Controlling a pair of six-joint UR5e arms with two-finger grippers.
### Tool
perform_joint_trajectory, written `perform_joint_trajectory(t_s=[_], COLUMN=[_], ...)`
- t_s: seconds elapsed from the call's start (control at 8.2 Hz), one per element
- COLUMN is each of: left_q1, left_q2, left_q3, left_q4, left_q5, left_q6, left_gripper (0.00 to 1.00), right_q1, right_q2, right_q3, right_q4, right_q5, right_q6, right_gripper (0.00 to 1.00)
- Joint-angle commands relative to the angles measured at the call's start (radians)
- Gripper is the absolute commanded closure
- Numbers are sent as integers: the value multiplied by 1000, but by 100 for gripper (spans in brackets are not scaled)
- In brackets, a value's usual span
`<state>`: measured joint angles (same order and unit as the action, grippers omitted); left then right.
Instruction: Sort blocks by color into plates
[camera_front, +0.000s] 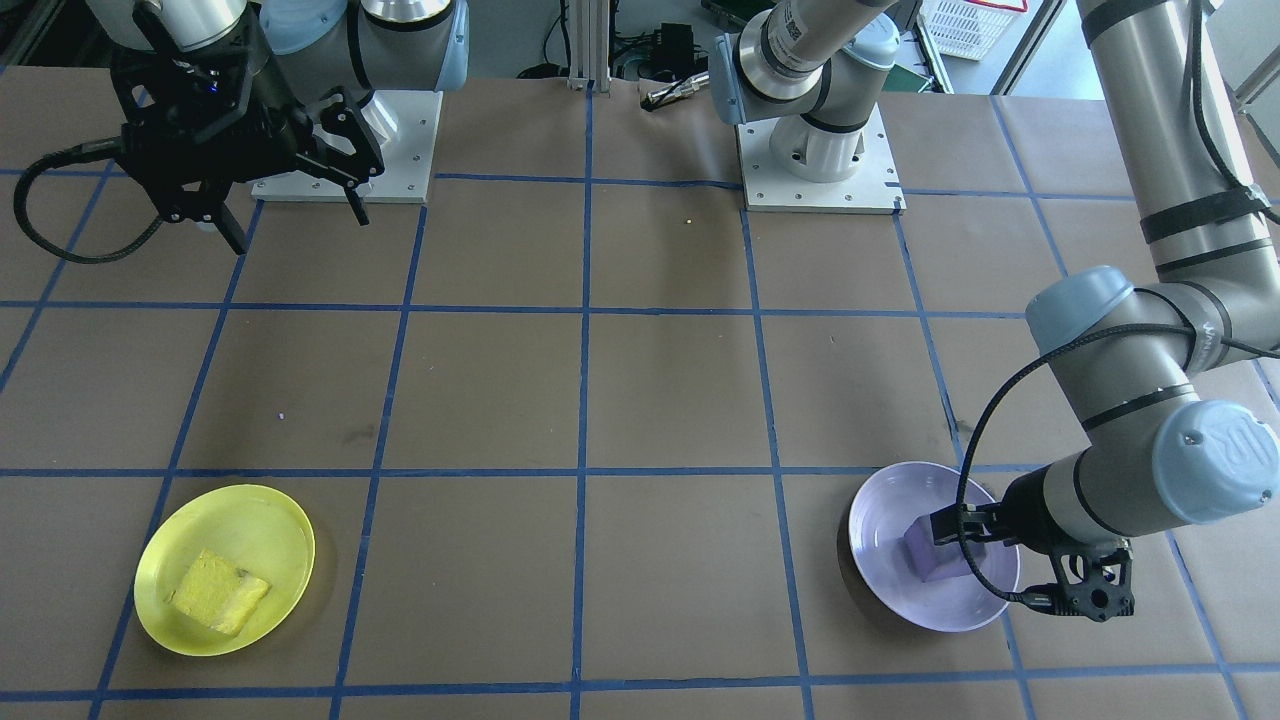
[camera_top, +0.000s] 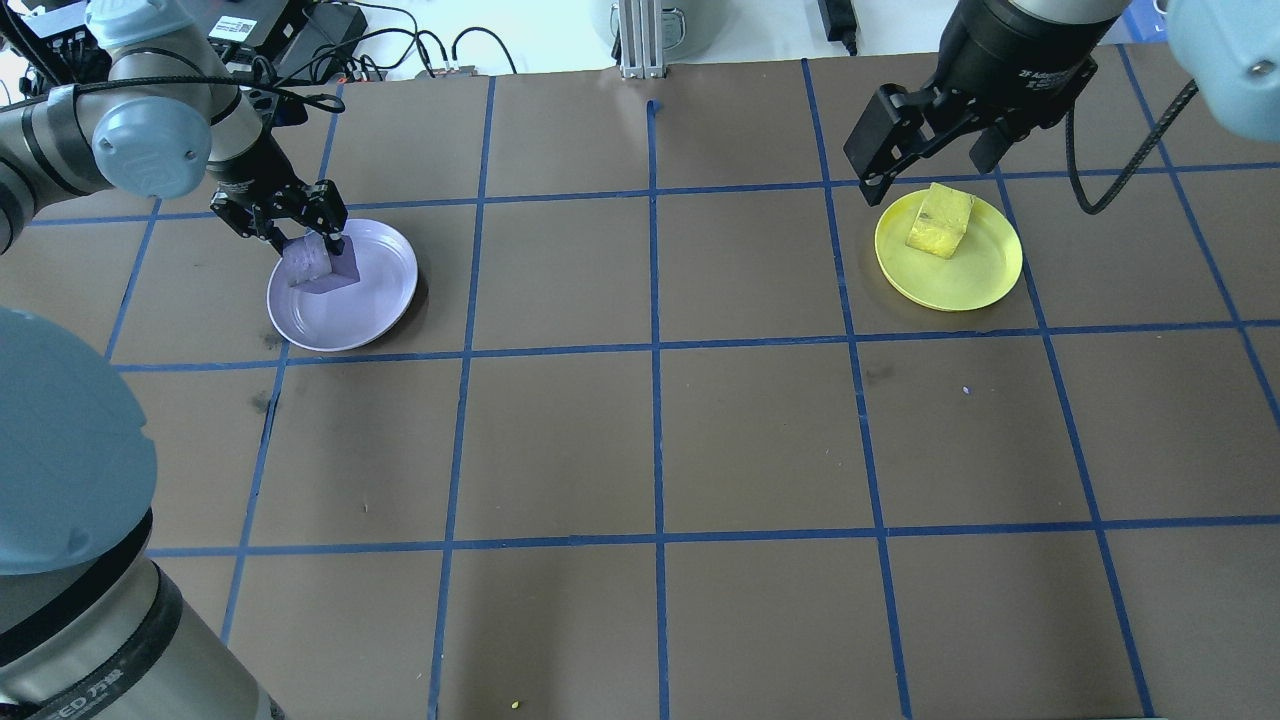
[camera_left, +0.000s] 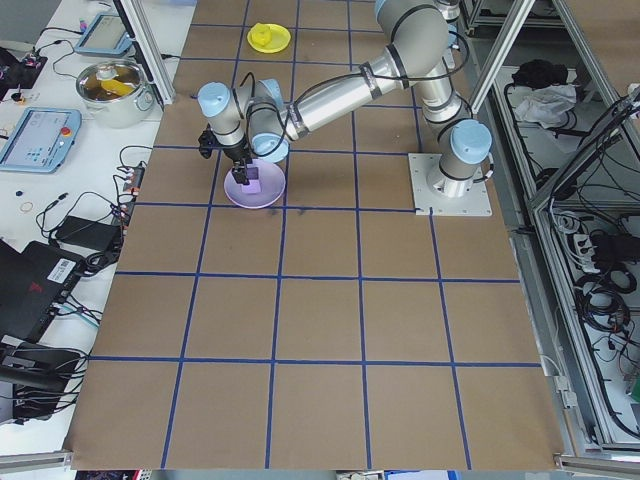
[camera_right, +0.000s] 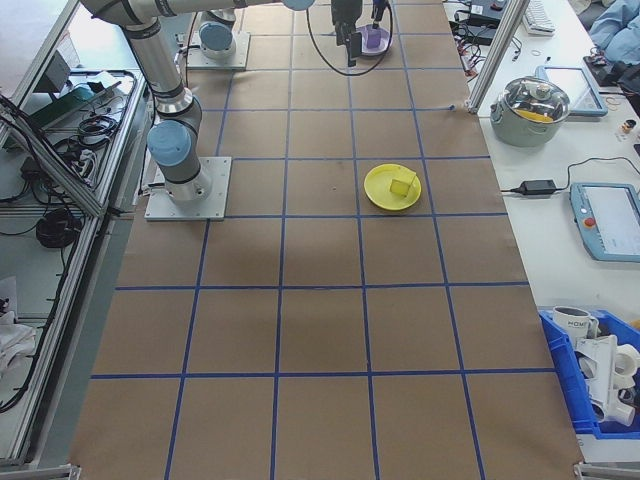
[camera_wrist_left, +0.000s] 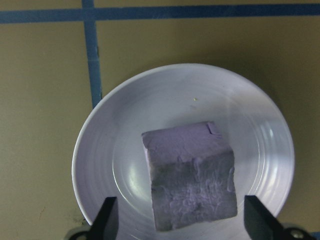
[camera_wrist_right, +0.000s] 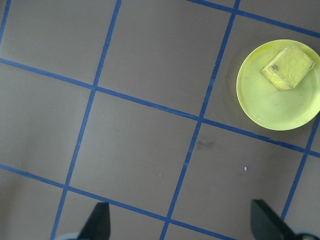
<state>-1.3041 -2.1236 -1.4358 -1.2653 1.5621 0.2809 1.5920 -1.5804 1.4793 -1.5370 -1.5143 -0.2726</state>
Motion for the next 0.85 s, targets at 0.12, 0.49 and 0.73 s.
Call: perform_joint_trajectory(t_s=[0.12, 0.49, 0.73], left_q1=[-20, -82, -132], left_q2=[81, 258, 370], left_q3=[-2, -14, -14], left_q4=[-35, -85, -98], left_q5=[6, 10, 48], left_q6=[-14, -110, -137], left_gripper=[0, 0, 0], right_q1=[0, -1, 0], right_q2=[-7, -3, -7], right_q3=[-17, -17, -16], right_q4=[33, 49, 63], right_q5=[-118, -118, -116], right_q6=[4, 4, 4], right_gripper=[0, 0, 0])
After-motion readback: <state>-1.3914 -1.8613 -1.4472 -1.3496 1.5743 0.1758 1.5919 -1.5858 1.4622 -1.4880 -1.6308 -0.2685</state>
